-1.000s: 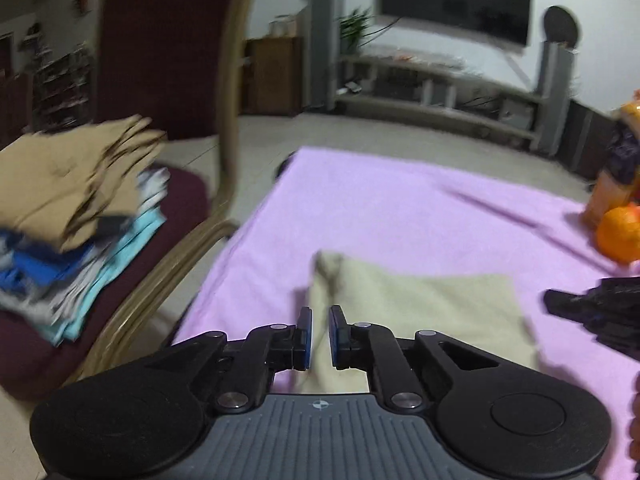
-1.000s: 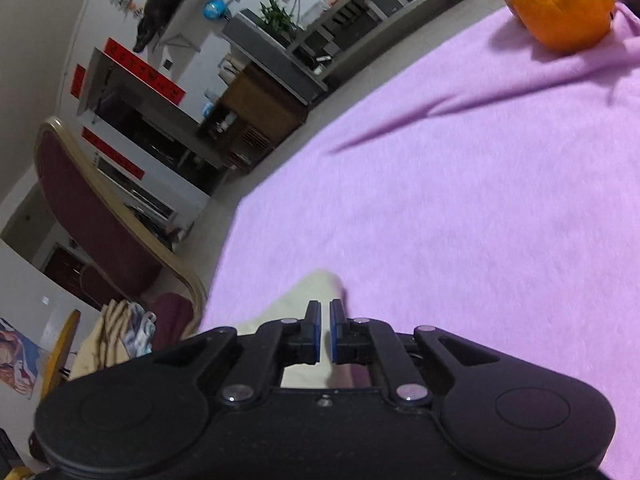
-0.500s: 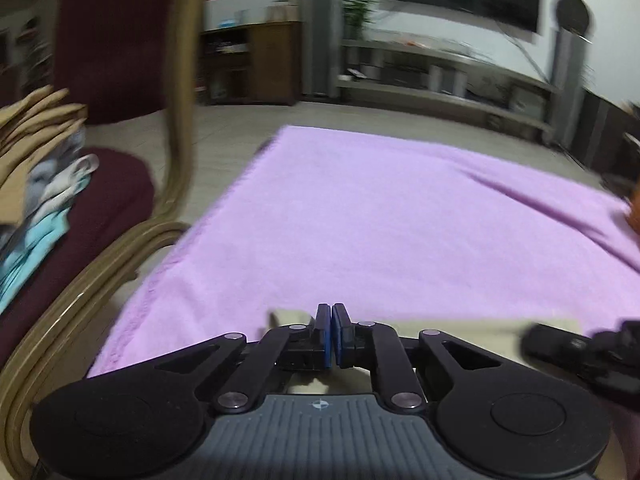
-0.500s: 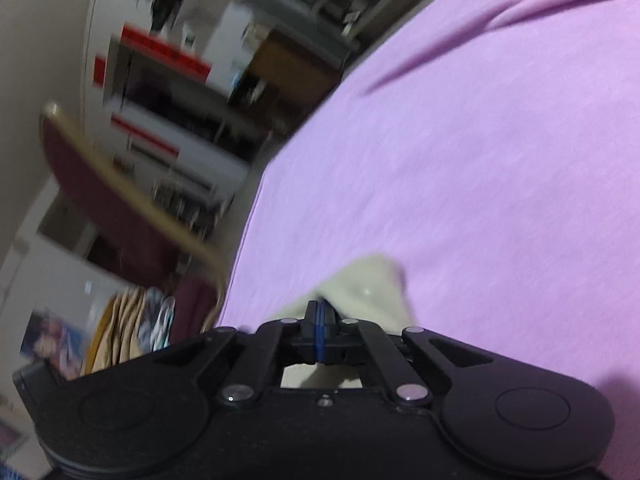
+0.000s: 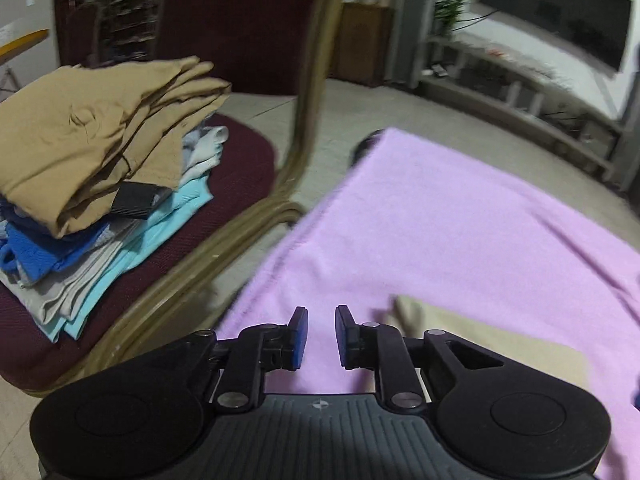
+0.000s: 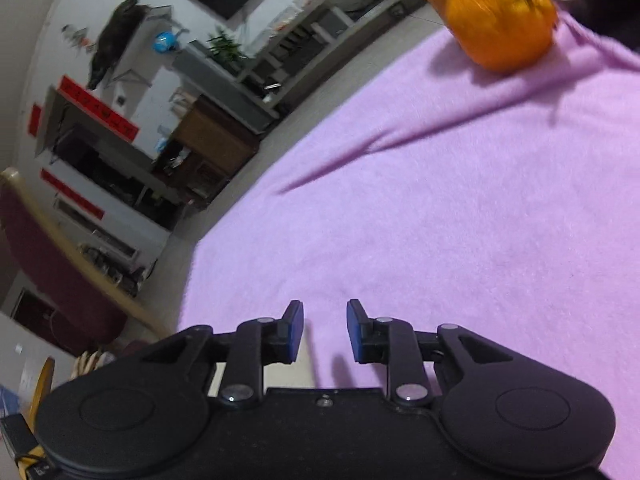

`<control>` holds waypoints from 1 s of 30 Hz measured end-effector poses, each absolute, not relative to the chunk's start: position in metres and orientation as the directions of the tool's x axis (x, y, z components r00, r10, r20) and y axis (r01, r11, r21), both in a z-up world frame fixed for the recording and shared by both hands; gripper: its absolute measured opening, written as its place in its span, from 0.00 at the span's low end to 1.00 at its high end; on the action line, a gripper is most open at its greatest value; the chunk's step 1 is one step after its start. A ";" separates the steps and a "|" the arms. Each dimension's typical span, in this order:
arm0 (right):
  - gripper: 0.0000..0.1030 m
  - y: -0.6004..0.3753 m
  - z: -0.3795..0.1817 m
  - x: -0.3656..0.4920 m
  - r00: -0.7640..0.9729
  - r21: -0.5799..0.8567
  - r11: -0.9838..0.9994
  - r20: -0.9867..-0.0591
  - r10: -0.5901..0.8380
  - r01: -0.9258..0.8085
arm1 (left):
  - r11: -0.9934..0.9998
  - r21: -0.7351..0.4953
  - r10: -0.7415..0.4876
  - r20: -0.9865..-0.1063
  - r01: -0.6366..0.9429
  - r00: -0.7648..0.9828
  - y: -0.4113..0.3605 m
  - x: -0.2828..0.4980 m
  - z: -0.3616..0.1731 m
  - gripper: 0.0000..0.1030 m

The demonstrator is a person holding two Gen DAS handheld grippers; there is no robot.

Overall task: Fold clothes
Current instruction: 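Fold the sweatshirt edge over with the left tool and release, then lift both open tools away from the folded sweatshirt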

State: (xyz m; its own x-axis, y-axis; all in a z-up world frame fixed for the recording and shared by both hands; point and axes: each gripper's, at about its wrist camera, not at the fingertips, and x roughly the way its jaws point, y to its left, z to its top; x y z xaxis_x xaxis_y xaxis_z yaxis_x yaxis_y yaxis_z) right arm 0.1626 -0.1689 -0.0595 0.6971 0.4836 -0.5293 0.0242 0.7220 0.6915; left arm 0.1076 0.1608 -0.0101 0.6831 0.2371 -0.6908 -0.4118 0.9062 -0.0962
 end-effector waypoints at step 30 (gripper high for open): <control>0.11 -0.107 -0.025 0.007 0.549 0.314 0.836 -0.641 0.536 -0.450 | 0.995 0.051 0.096 -0.693 -0.085 0.715 0.081 -0.018 -0.025 0.17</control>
State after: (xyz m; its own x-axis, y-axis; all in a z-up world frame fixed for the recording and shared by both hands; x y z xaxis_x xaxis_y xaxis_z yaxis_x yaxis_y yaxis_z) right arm 0.0073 -0.1074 -0.0254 0.5494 0.5359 -0.6411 -0.4497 0.8363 0.3137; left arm -0.0183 0.0813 -0.0253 0.7147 0.0964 -0.6927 -0.0845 0.9951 0.0513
